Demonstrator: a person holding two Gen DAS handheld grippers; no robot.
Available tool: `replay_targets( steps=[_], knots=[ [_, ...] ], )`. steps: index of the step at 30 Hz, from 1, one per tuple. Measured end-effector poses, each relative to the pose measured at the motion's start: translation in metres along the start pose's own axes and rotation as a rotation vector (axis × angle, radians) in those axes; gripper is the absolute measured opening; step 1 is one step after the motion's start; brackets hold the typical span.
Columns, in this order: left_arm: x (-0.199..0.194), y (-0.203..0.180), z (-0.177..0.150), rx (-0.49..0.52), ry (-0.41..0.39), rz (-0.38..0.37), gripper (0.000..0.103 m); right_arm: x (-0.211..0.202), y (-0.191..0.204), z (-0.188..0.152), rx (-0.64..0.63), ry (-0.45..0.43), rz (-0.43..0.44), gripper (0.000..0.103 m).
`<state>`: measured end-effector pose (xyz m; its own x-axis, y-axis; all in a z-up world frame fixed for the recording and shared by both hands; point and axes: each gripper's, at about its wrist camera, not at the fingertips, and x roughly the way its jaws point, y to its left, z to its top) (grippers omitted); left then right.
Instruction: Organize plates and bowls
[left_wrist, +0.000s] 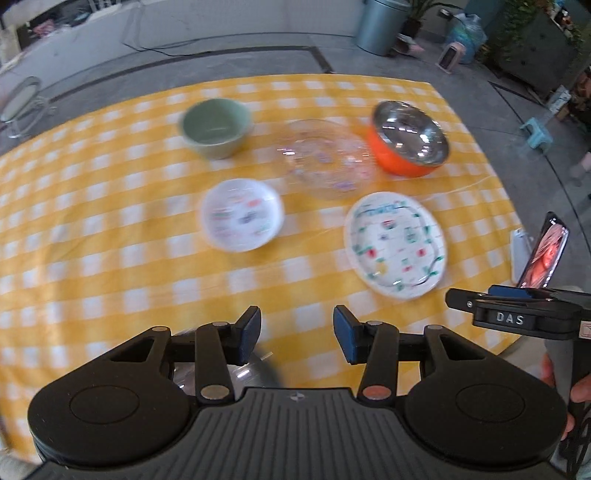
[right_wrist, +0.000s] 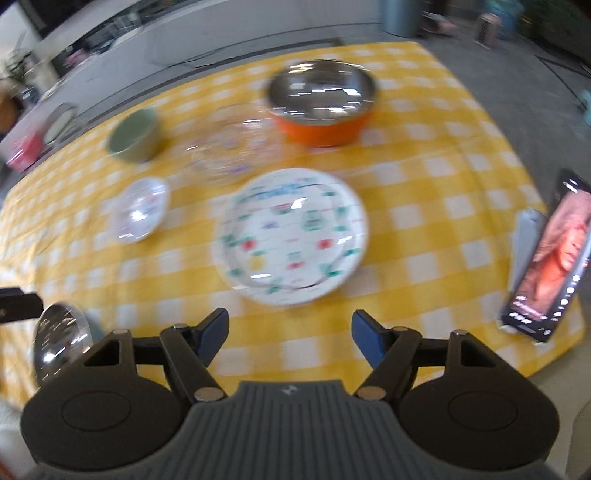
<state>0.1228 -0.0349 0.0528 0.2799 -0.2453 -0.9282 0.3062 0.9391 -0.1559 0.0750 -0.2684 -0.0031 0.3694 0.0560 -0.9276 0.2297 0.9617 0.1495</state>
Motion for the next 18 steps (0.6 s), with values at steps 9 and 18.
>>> replay_targets(
  steps=[9,18],
  knots=[
    [0.059,-0.037,0.051,-0.030,-0.021,-0.055,0.054,0.015,-0.050,0.055,0.112,-0.068,-0.058,0.087],
    [0.089,-0.049,0.122,-0.125,-0.107,-0.146,0.066,0.029,-0.073,0.113,0.288,-0.100,0.039,0.076]
  ],
)
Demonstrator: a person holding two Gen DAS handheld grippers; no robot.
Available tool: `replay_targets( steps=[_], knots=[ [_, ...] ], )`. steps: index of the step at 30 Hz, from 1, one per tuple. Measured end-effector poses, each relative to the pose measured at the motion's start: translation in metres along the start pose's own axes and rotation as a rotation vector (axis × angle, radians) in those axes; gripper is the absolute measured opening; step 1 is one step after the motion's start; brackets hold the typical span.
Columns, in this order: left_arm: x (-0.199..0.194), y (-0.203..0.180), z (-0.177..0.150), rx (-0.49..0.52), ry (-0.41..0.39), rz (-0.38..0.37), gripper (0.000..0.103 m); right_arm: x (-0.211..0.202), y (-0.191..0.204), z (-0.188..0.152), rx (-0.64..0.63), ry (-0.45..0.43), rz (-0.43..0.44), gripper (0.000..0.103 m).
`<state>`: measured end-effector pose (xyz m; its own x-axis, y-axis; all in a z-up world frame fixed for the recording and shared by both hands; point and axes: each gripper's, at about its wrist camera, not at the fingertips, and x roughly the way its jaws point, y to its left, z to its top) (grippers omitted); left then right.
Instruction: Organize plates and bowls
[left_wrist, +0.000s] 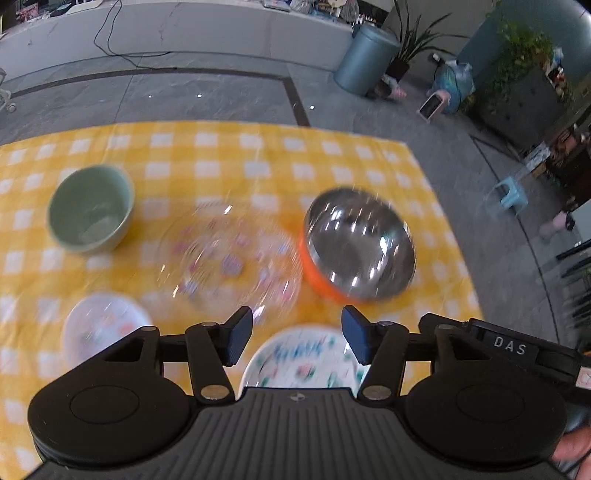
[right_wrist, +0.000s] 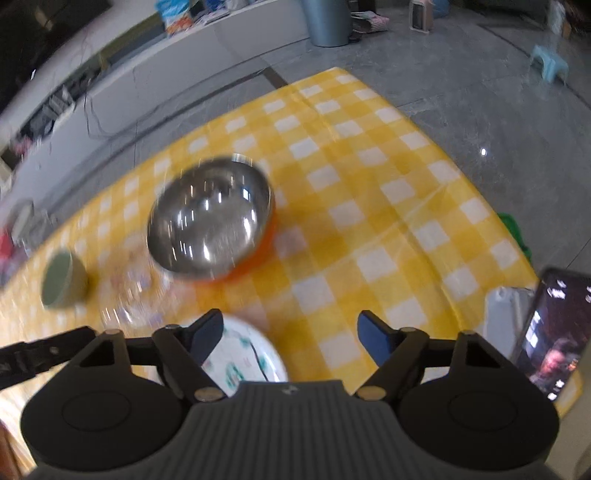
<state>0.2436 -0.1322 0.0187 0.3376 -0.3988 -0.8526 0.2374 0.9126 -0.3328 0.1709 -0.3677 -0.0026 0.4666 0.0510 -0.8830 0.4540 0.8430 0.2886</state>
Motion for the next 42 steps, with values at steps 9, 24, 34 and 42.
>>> replay_targets(
  steps=[9,24,34,42],
  knots=[
    [0.045,-0.016,0.033,0.052,-0.011,0.034,0.070,0.033,0.021,0.027,0.038,-0.073,-0.003,0.070],
    [0.094,-0.018,0.045,0.065,0.081,0.039,0.050,0.076,0.014,0.039,0.056,-0.013,0.003,0.050],
    [0.105,-0.028,0.039,0.100,0.093,0.123,0.015,0.091,0.007,0.035,0.093,0.036,0.051,0.028],
    [0.097,-0.035,0.036,0.129,0.075,0.154,0.009,0.090,0.006,0.028,0.096,0.060,0.068,0.019]
  ],
)
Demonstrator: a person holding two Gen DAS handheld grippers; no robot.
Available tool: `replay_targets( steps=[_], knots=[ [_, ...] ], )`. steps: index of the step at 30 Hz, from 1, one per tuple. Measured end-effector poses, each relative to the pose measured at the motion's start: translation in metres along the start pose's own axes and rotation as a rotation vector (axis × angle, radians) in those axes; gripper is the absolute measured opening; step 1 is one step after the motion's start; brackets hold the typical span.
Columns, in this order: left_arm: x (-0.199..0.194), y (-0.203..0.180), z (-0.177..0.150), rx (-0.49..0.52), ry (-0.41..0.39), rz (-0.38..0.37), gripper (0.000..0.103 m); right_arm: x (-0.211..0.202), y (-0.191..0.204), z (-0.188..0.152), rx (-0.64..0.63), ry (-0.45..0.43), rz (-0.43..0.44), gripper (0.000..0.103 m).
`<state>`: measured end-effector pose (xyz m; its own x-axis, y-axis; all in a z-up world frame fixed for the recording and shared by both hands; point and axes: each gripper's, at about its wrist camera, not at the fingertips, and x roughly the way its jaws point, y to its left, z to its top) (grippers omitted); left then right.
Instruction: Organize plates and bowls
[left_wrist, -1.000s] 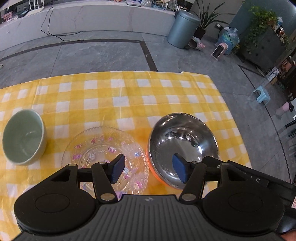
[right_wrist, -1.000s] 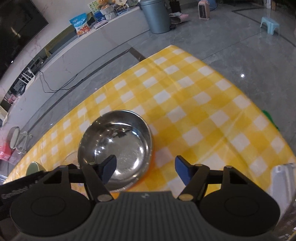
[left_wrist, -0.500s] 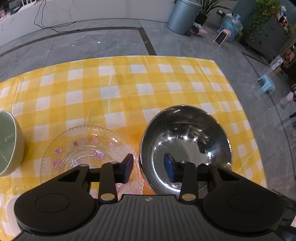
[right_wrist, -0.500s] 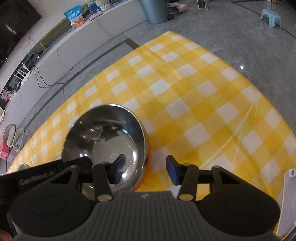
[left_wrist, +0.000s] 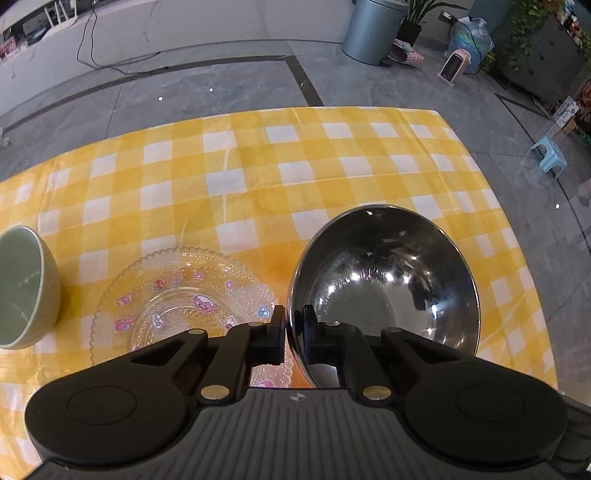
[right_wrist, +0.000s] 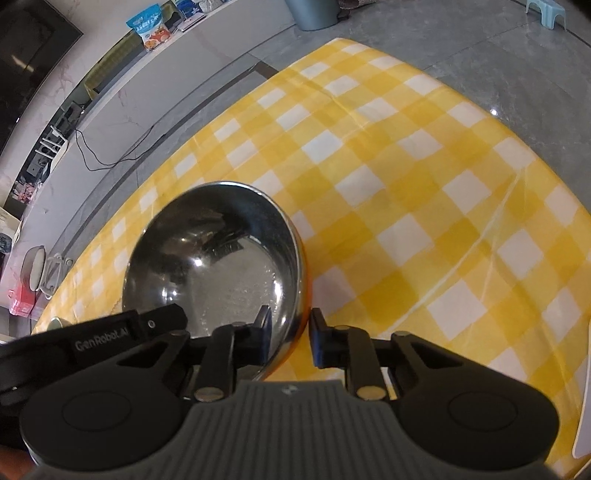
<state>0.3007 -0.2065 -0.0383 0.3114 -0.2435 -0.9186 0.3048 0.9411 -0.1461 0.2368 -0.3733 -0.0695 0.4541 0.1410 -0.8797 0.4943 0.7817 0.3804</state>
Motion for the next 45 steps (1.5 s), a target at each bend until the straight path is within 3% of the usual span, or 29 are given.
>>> replay_targets(
  steps=[5,14,18,37,45],
  knots=[
    [-0.014,-0.001,-0.008,0.010,-0.003,0.014,0.009,-0.004,-0.003,-0.009,0.000,0.037,0.021,0.018],
    [-0.058,0.009,-0.035,0.025,-0.004,0.050,0.009,-0.037,0.014,-0.034,-0.056,0.024,0.044,0.017],
    [-0.078,0.021,-0.051,0.024,0.016,0.093,0.008,-0.046,0.027,-0.054,-0.107,0.070,0.062,0.017],
    [-0.185,0.113,-0.141,-0.124,0.109,0.133,0.010,-0.109,0.125,-0.162,-0.447,0.226,0.092,0.017],
    [-0.217,0.162,-0.186,-0.193,0.157,0.159,0.010,-0.114,0.165,-0.214,-0.583,0.327,0.145,0.017]
  ],
)
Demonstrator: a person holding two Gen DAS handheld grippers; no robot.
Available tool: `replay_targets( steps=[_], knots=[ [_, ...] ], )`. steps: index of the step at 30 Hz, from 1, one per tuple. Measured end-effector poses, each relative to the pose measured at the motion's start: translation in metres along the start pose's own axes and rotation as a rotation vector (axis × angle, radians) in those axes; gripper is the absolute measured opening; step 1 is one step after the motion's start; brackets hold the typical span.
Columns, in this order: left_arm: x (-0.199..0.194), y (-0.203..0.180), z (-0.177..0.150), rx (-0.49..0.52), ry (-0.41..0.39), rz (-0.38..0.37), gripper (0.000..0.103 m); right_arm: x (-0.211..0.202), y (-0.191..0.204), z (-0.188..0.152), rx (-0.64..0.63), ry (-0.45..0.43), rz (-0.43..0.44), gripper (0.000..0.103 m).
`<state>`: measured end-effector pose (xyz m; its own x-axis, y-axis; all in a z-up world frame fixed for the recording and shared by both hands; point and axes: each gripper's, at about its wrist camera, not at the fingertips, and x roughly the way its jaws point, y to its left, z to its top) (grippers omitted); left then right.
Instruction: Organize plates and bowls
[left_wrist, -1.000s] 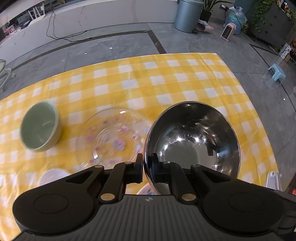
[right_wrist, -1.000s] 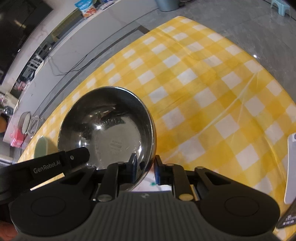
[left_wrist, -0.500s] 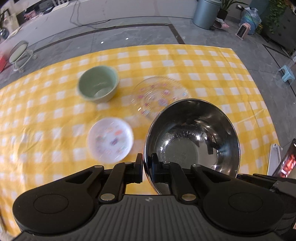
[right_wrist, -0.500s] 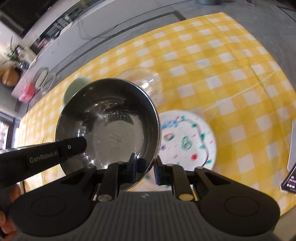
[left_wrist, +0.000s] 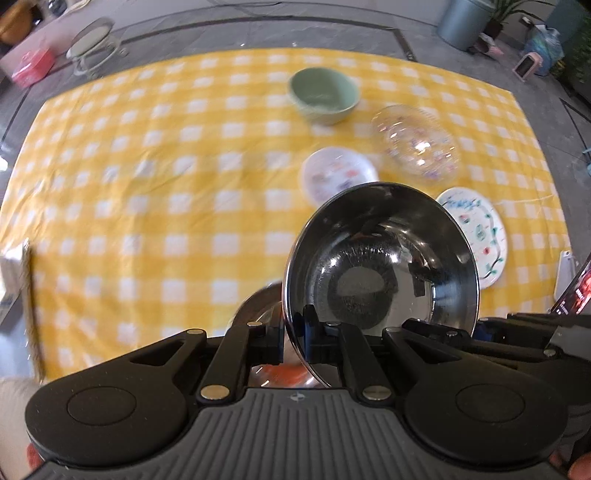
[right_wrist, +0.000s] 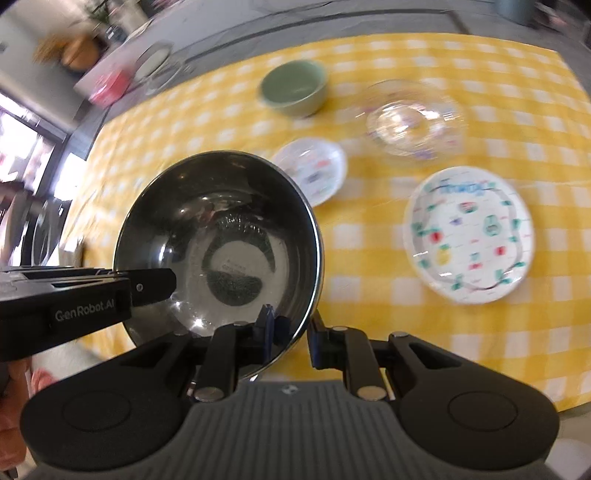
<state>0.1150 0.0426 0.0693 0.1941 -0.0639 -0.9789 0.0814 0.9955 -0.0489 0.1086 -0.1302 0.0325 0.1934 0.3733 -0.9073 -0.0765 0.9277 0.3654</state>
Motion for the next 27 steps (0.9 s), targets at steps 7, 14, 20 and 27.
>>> replay_targets(
  steps=[7,14,20,27],
  knots=[
    [0.019,0.029,-0.025,-0.061,0.055,-0.026,0.011,0.021,0.032,-0.010,-0.075,0.076,-0.034,0.017],
    [0.041,0.037,-0.036,-0.057,0.095,-0.025,0.012,0.041,0.034,-0.017,-0.093,0.129,-0.078,0.015],
    [0.050,0.041,-0.040,-0.031,0.130,0.008,0.013,0.050,0.040,-0.017,-0.128,0.141,-0.113,0.012],
    [0.056,0.043,-0.039,-0.017,0.131,0.035,0.013,0.057,0.043,-0.013,-0.154,0.137,-0.135,0.011]
  ],
)
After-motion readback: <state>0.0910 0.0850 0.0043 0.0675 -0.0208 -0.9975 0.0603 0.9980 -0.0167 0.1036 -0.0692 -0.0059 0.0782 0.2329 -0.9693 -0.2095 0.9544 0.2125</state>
